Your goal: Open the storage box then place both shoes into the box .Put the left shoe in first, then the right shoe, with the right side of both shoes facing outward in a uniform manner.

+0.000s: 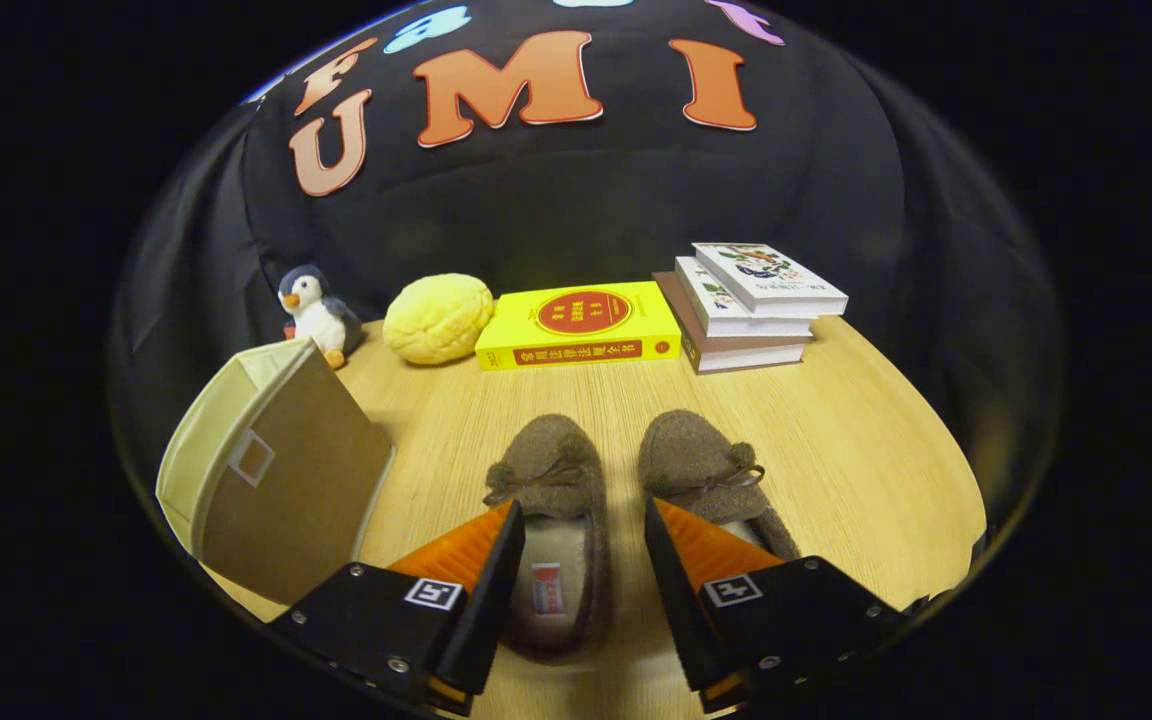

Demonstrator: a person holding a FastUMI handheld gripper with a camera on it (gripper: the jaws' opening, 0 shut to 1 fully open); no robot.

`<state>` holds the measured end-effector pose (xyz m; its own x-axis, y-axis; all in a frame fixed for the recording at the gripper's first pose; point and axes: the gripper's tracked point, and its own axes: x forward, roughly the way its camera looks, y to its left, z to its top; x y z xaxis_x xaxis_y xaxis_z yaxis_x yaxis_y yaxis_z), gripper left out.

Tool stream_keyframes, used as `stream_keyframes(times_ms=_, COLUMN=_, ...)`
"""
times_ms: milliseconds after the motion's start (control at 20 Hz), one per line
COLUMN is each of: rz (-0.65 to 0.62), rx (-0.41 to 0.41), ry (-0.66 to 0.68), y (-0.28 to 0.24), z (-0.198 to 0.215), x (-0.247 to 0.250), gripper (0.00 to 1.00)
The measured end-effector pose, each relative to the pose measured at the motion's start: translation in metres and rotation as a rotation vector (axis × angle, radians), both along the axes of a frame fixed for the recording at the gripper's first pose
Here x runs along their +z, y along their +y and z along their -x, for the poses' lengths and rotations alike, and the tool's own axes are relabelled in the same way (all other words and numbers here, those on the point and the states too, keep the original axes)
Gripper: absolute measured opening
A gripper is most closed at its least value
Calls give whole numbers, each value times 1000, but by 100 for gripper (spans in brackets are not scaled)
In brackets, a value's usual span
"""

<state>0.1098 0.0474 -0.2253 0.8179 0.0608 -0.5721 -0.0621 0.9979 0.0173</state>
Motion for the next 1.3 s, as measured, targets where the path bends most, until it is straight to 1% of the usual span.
stream_keyframes(times_ms=50, rz=2, rx=3, ry=13, y=-1, z=0, x=-8, gripper=69)
stream_keyframes(times_ms=100, rz=0, rx=10, ry=29, y=1, z=0, x=-14, gripper=58)
stream_keyframes(times_ms=200, rz=0, rx=11, ry=49, y=1, z=1, x=-28, gripper=49)
stream_keyframes(times_ms=250, rz=5, rx=7, ry=58, y=-2, z=0, x=-34, gripper=48)
stream_keyframes(times_ms=350, rz=-1, rx=2, ry=79, y=-4, z=-2, x=-47, gripper=42)
stream_keyframes(times_ms=400, rz=-5, rx=-1, ry=88, y=-5, z=-4, x=-52, gripper=36)
stream_keyframes(times_ms=450, rz=-18, rx=1, ry=84, y=-4, z=-5, x=-52, gripper=32)
stream_keyframes(times_ms=600, rz=-23, rx=-25, ry=78, y=-8, z=-10, x=-53, gripper=6)
stream_keyframes(times_ms=700, rz=-55, rx=-42, ry=76, y=-6, z=-11, x=-49, gripper=3)
stream_keyframes(times_ms=800, rz=-88, rx=-58, ry=45, y=-3, z=-14, x=-36, gripper=1)
stream_keyframes(times_ms=1000, rz=-61, rx=-74, ry=9, y=-1, z=-11, x=-14, gripper=1)
stream_keyframes(times_ms=1300, rz=-29, rx=-100, ry=-67, y=22, z=2, x=45, gripper=1)
